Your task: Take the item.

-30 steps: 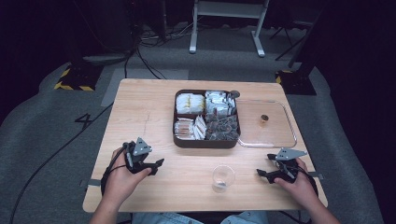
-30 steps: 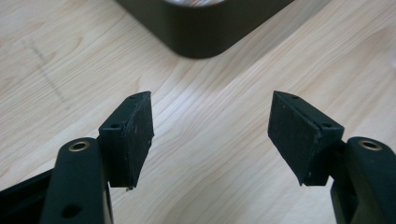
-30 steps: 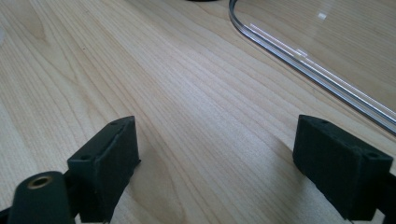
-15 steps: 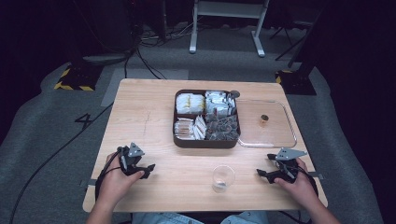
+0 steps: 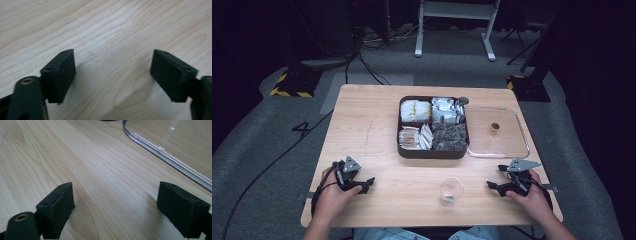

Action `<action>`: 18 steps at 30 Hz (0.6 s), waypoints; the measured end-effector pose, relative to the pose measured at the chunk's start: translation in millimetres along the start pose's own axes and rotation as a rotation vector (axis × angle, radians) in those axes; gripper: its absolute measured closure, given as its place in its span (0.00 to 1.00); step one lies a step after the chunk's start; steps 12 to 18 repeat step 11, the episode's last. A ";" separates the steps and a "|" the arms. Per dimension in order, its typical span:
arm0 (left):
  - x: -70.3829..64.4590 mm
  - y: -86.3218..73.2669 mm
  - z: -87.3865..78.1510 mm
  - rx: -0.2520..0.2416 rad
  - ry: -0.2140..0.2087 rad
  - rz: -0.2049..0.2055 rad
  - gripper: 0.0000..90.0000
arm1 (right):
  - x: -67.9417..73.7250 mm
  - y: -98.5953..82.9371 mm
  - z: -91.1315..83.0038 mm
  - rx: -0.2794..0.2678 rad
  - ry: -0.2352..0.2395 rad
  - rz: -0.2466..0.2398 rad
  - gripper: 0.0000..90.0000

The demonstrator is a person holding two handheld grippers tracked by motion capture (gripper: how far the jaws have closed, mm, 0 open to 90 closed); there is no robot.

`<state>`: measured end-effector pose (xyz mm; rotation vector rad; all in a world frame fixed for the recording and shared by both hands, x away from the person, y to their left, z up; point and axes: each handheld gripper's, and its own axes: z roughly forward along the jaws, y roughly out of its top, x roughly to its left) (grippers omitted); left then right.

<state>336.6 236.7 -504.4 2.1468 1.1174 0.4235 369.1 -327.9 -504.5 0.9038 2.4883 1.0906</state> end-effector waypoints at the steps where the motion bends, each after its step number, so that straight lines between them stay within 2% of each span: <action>1: 0.3 -0.7 -0.7 0.000 0.004 -0.002 0.18 | 0.0 0.0 0.0 0.000 0.000 0.000 0.16; 18: 0.6 -1.4 -1.4 0.001 0.008 -0.001 0.18 | 0.9 0.0 -0.1 0.002 -0.012 0.003 0.16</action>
